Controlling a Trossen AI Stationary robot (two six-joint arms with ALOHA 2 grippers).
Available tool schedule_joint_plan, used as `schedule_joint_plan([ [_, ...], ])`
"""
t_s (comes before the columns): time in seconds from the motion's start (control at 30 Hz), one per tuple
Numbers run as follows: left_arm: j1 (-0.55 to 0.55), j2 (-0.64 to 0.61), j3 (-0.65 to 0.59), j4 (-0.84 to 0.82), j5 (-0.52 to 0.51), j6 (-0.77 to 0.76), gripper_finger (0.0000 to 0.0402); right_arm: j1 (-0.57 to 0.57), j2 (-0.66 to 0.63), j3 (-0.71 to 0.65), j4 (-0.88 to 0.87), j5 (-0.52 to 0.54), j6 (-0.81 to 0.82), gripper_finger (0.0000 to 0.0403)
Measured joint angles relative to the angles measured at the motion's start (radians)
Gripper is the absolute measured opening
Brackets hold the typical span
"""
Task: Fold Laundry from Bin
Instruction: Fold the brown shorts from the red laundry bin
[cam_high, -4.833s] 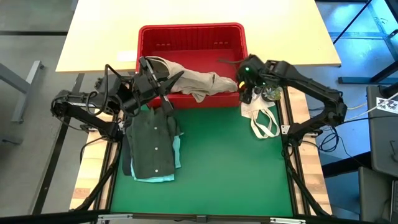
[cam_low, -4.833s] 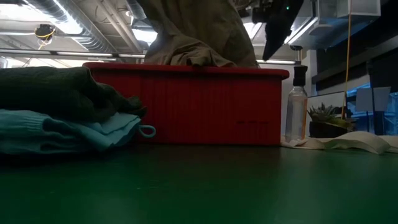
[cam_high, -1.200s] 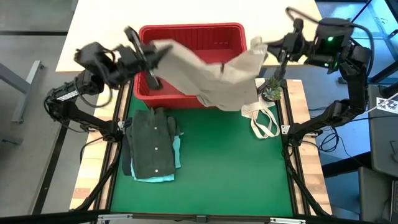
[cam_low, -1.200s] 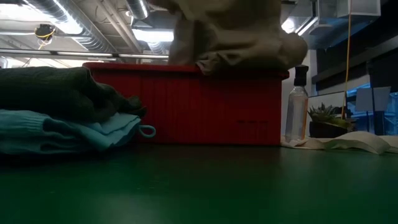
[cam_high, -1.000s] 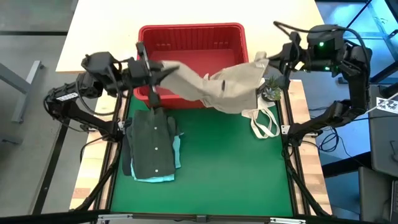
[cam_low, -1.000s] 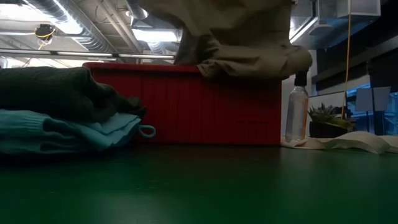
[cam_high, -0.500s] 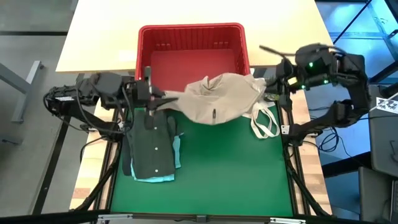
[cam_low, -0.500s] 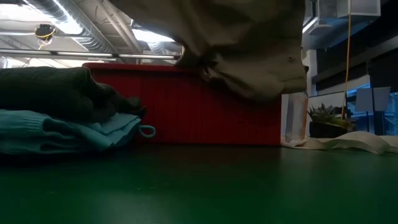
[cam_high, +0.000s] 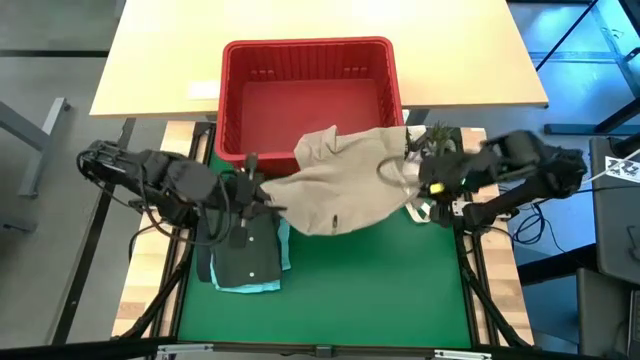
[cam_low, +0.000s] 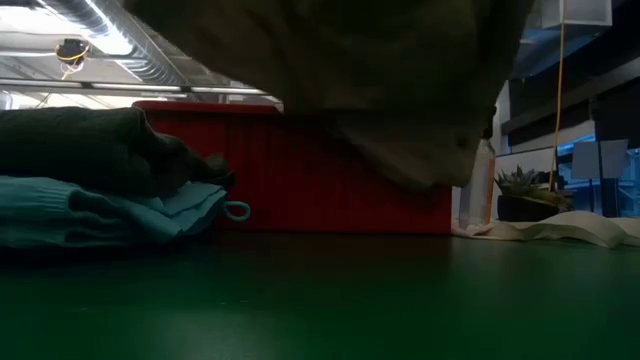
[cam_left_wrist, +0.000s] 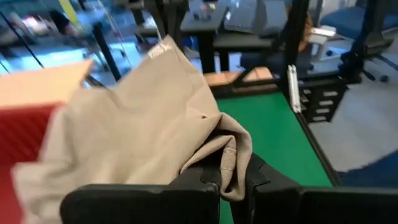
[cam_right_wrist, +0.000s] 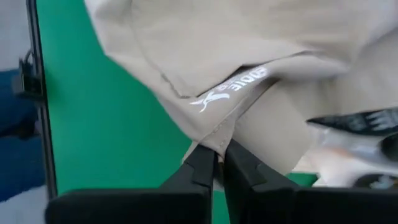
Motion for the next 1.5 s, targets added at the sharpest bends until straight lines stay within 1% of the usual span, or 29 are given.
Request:
schedule_joint_plan([
  [0.2, -0.069, 0.004, -0.117, 0.032, 0.0, -0.166, 0.0002, 0.165, 0.0, -0.104, 0.0, 0.0, 0.172, 0.0016],
  [0.4, -0.142, 0.029, -0.243, 0.17, 0.002, -0.267, 0.0002, 0.309, 0.0, -0.247, 0.014, 0.001, 0.362, 0.0016],
  [0.63, -0.203, 0.102, -0.356, 0.306, 0.002, -0.374, 0.0002, 0.461, 0.0, -0.447, 0.142, -0.034, 0.555, 0.0016],
  [0.8, -0.246, 0.169, -0.366, 0.318, 0.003, -0.481, 0.0002, 0.574, 0.001, -0.566, 0.291, -0.071, 0.685, 0.0016],
  [1.1, -0.323, 0.321, -0.366, 0.402, 0.006, -0.602, 0.0002, 0.761, 0.001, -0.715, 0.507, -0.072, 0.957, 0.0016],
  [1.27, -0.34, 0.382, -0.366, 0.447, 0.024, -0.611, 0.0002, 0.815, 0.001, -0.756, 0.615, -0.071, 1.024, 0.0016],
  [1.5, -0.356, 0.407, -0.366, 0.48, 0.025, -0.629, 0.0002, 0.856, 0.013, -0.757, 0.673, -0.061, 1.066, 0.0016],
])
